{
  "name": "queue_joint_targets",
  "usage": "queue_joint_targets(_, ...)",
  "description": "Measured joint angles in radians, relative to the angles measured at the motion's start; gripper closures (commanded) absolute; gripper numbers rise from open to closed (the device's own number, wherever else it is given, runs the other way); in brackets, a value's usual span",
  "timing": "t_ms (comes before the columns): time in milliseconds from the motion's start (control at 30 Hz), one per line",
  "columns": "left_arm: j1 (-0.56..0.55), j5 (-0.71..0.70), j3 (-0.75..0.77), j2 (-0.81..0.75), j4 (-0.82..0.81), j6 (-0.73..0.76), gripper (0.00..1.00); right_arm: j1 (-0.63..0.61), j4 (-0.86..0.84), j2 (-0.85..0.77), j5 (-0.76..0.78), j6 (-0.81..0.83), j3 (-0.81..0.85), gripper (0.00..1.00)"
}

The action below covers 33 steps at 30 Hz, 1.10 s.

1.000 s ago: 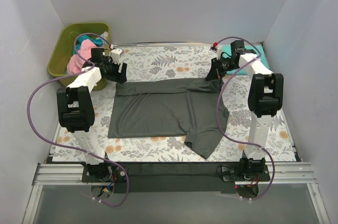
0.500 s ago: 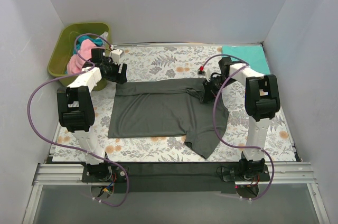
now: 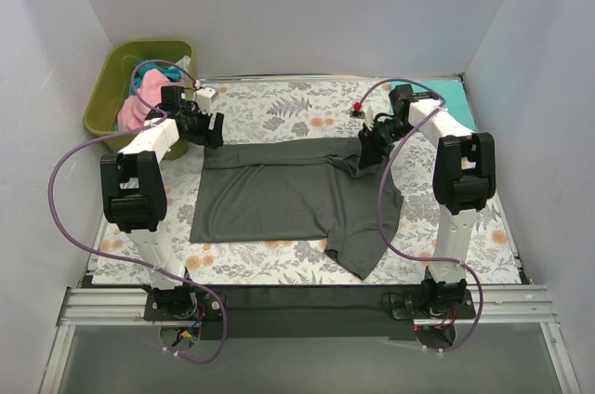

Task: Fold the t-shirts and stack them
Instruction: Fold the tshirt

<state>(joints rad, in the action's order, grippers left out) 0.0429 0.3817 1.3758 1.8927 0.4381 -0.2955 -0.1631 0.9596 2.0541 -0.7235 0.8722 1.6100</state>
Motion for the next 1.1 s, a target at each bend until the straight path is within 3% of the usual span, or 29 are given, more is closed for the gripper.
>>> queue_joint_targets(267, 0.000, 0.001, 0.000, 0.000, 0.001, 0.000, 0.35, -0.002, -0.021, 0.036, -0.039, -0.137, 0.111, 0.67)
queue_joint_targets(467, 0.000, 0.002, 0.000, 0.000, 0.003, 0.000, 0.35, -0.022, -0.074, 0.065, -0.023, -0.207, 0.110, 0.91)
queue_joint_targets(600, 0.000, 0.005, 0.000, 0.001, 0.003, -0.005, 0.35, -0.066, -0.199, 0.032, 0.063, -0.276, -0.018, 0.99)
queue_joint_targets(867, 0.000, 0.006, 0.000, 0.002, 0.003, -0.008, 0.35, -0.193, -0.305, 0.021, 0.239, -0.340, -0.103, 0.99)
queue_joint_targets(1100, 0.000, 0.006, 0.000, 0.002, 0.002, -0.013, 0.35, -0.223, -0.414, -0.053, 0.337, -0.407, -0.212, 0.76)
